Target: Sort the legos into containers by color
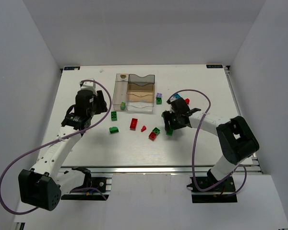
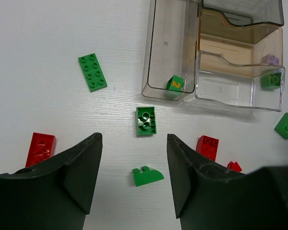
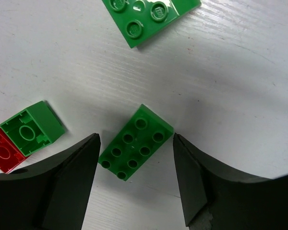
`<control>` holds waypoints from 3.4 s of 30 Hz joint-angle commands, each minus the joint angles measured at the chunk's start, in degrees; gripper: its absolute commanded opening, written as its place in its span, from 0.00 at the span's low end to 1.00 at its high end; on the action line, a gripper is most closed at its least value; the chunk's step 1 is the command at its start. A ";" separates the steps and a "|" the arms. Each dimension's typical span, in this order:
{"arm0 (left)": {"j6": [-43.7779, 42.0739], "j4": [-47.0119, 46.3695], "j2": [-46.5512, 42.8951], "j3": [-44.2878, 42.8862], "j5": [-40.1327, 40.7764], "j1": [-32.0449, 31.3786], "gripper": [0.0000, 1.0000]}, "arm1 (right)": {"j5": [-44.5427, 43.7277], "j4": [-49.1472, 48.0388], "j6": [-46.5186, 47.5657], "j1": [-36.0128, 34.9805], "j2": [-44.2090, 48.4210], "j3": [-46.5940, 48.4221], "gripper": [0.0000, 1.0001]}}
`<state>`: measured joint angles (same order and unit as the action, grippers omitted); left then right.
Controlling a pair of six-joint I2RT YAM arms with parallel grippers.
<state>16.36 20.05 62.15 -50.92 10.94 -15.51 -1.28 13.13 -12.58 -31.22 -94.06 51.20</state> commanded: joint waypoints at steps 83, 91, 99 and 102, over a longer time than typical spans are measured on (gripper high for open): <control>-5.72 -10.30 -13.02 7.15 -6.28 -0.22 0.60 | 30.10 -8.01 14.72 -8.33 -28.96 58.92 0.00; -5.90 -9.59 -12.05 6.53 -6.81 -0.22 0.61 | 25.28 -20.32 6.43 -8.59 -39.69 67.62 0.00; -5.81 -9.07 -9.95 5.92 -9.09 -0.22 0.64 | 22.55 -24.55 5.55 -8.77 -46.21 72.19 0.17; -5.81 -9.07 -9.24 5.74 -9.36 -0.22 0.65 | 21.76 -25.08 5.55 -8.86 -47.70 73.25 0.34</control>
<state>10.96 11.18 52.77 -44.25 3.01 -15.51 21.96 -7.33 -6.07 -39.88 -141.03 120.79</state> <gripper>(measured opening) 0.648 0.402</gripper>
